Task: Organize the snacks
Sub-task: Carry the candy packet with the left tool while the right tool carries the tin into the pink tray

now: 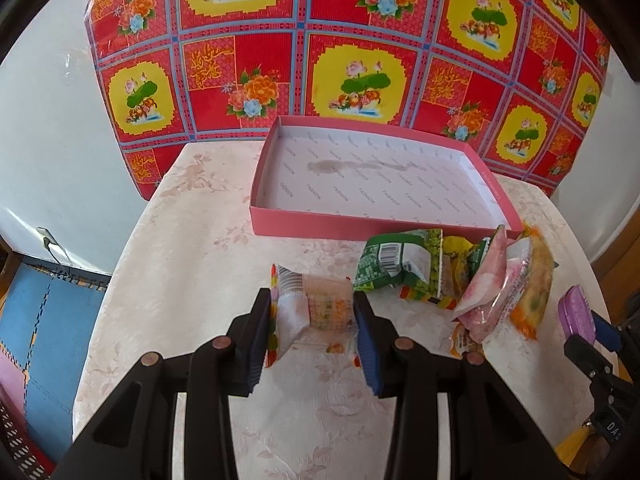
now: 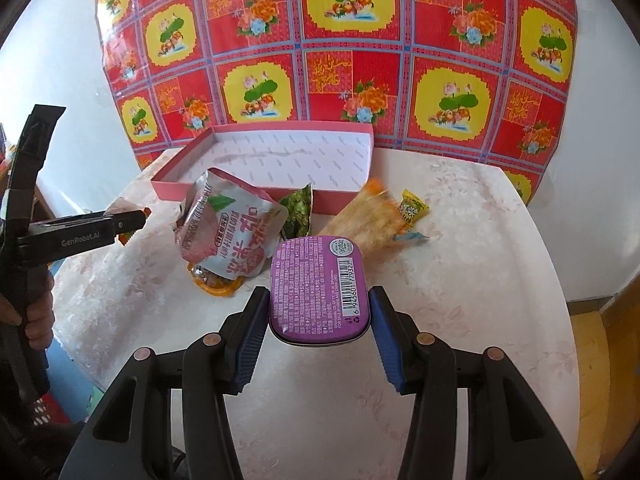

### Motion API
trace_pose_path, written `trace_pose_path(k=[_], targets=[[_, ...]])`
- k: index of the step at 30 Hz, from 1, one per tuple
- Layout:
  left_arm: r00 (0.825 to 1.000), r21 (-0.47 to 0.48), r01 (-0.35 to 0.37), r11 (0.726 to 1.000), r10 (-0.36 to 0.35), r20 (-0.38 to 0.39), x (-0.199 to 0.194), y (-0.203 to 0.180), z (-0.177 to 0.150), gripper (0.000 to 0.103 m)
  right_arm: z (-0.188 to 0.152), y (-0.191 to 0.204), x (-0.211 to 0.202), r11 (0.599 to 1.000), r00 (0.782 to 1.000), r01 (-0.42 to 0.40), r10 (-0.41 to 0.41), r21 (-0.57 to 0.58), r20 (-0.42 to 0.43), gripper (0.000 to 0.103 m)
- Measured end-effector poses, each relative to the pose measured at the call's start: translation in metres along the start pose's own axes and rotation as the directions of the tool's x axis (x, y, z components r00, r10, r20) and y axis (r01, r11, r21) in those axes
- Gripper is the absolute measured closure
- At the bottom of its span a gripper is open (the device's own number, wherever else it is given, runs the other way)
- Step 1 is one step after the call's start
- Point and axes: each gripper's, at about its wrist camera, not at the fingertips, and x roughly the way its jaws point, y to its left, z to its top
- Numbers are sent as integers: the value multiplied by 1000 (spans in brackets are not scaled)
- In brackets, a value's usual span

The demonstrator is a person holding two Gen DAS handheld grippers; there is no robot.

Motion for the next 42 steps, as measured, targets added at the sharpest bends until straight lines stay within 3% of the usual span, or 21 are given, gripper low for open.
trace_pose_path(k=[15,42], targets=[[1000,13,4,1000,-4,19,-8,-7,13,62,24,-5,0,999,999,-32,31,24,34,52],[997,37,3,999,-6,74,4,-19,69,62,86,-8,35,997,997,-73,73,22,28,52]])
